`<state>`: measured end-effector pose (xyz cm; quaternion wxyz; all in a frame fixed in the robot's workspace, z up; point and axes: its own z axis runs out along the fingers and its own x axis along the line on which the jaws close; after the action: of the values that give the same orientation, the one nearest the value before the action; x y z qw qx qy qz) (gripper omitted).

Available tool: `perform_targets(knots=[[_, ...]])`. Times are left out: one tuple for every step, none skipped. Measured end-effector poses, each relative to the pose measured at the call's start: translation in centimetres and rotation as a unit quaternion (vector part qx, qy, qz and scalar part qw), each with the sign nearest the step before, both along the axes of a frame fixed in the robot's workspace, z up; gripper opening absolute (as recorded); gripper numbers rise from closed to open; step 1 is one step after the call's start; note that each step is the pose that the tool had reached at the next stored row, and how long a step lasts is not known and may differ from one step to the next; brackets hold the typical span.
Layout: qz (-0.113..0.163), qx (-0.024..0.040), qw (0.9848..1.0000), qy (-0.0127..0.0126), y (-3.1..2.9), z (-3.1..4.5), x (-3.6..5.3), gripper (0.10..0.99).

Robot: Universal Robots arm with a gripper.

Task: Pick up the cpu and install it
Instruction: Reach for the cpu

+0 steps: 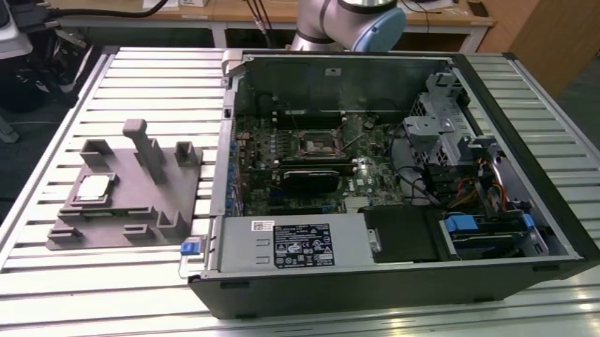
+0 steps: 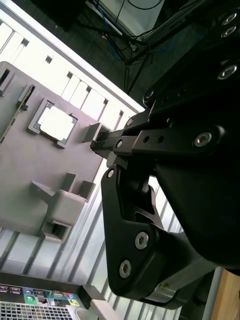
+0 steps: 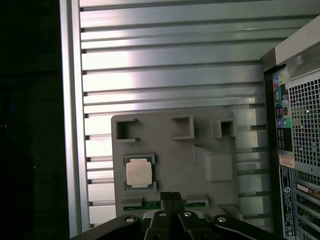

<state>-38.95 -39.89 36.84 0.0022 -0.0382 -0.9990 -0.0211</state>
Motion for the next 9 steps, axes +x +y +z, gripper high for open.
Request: perform_targets(knots=[[0.000,0.0000,1.0000,0.0000,0.00,-0.02,-0.21,0.106],[0.000,0.0000,1.0000,0.0001,0.00,-0.03,-0.41,0.106],[0.000,0.0000,1.0000,0.0001,0.00,-0.05,-0.60,0.106],[0.000,0.0000,1.0000,0.0001,0.00,-0.07,-0.81,0.106],[0.000,0.0000,1.0000,0.0002,0.00,-0.10,-1.01,0.106],[0.000,0.0000,1.0000,0.0002,0.00,-0.12,-1.21,0.106],[0.000,0.0000,1.0000,0.0003,0.00,-0.14,-1.40,0.106],[0.000,0.0000,1.0000,0.0004,0.00,-0.16,-1.60,0.106],[0.000,0.0000,1.0000,0.0005,0.00,-0.18,-1.78,0.106]])
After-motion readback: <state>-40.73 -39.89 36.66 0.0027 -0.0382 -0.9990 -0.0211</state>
